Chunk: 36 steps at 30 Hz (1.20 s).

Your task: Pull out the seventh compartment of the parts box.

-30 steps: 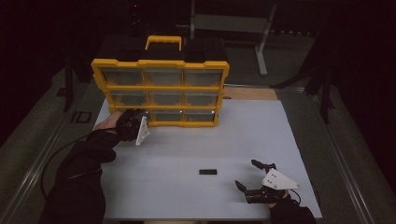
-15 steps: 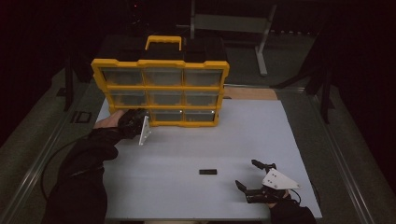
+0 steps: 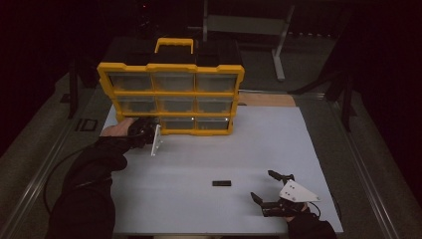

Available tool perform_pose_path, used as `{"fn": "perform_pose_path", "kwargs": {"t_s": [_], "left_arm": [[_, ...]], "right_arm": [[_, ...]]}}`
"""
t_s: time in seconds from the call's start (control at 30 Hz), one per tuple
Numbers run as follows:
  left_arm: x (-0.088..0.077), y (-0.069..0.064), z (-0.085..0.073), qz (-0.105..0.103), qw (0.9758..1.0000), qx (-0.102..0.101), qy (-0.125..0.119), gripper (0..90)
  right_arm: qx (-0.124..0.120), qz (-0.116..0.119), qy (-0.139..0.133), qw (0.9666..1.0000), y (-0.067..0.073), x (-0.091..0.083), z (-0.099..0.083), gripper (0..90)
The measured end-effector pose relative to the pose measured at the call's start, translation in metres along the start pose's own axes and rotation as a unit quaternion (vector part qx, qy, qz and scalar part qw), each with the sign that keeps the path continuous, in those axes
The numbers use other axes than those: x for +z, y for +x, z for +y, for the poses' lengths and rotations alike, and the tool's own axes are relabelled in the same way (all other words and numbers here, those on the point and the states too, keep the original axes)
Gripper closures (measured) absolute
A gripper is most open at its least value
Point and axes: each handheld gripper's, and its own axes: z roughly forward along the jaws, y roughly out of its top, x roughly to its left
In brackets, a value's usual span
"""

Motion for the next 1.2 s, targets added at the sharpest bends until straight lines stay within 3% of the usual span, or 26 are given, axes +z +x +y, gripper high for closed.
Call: {"fn": "perform_pose_path", "kwargs": {"t_s": [0.2,0.53,0.7,1.2], "left_arm": [[-0.001,0.002,0.002,-0.007,0.9999,0.004,0.009,75.4],[-0.008,0.014,-0.001,-0.060,0.9981,-0.010,-0.013,75.4],[-0.013,0.018,0.001,-0.090,0.9959,0.000,-0.008,75.3],[-0.033,0.011,0.002,-0.096,0.9953,0.008,-0.011,75.4]], "right_arm": [[-0.001,-0.001,0.001,1.0000,0.000,0.000,0.000,7.9],[0.001,-0.003,0.001,1.0000,-0.002,0.000,0.000,7.9],[0.003,-0.003,0.001,1.0000,-0.001,0.000,0.000,7.9],[0.004,-0.011,0.000,0.9999,-0.003,-0.001,0.000,7.9]]}}
